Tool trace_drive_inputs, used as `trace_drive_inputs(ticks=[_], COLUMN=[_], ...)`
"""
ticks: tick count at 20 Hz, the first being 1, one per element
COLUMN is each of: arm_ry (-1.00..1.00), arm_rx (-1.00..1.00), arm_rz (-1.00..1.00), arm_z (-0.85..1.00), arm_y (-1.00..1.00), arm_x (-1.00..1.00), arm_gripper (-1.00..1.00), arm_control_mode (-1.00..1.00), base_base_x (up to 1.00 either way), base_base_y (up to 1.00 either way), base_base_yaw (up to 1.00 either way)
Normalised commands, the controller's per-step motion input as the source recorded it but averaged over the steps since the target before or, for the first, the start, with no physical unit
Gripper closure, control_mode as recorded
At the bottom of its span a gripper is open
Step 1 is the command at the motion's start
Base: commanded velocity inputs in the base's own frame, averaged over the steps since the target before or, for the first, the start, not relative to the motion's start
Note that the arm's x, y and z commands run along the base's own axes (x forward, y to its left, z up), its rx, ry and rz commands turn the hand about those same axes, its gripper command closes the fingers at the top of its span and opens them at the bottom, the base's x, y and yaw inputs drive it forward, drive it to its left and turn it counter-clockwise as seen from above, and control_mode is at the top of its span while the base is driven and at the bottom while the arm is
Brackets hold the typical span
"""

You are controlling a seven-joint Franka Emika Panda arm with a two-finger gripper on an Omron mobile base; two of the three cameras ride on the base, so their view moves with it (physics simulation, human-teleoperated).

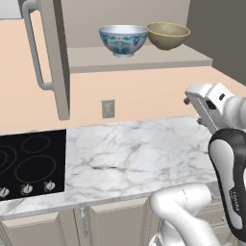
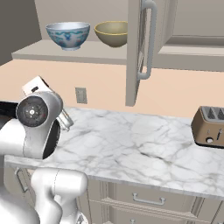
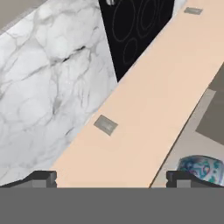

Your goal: Open the cabinet. Pick the bowls from the counter and place them in the cabinet. Then close the cabinet.

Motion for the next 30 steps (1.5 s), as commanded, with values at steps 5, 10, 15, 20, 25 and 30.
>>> trace_drive_inputs(ticks=[5, 10, 15, 20, 25, 30], arm_ry=[-0.22, -0.06, -0.01, -0.01, -0.08, -0.10], arm_rx=[0.08, 0.15, 0.23, 0.26, 0.26, 0.26], arm_rz=[0.00, 0.00, -0.03, -0.08, -0.06, 0.00], arm_z=[0.74, 0.52, 0.11, 0.00, 0.00, -0.05], arm_y=[-0.50, -0.68, -0.75, -0.98, -0.92, -0.66], arm_x=[-1.00, -1.00, -0.78, -0.30, 0.06, 0.73], arm_gripper=[-1.00, -1.00, -1.00, -1.00, -1.00, -1.00], arm_control_mode=[-1.00, -1.00, -1.00, -1.00, -1.00, -1.00], base_base_x=[0.00, 0.00, 0.00, 0.00, 0.00, 0.00], base_base_y=[0.00, 0.00, 0.00, 0.00, 0.00, 0.00], base_base_yaw=[0.00, 0.00, 0.00, 0.00, 0.00, 0.00])
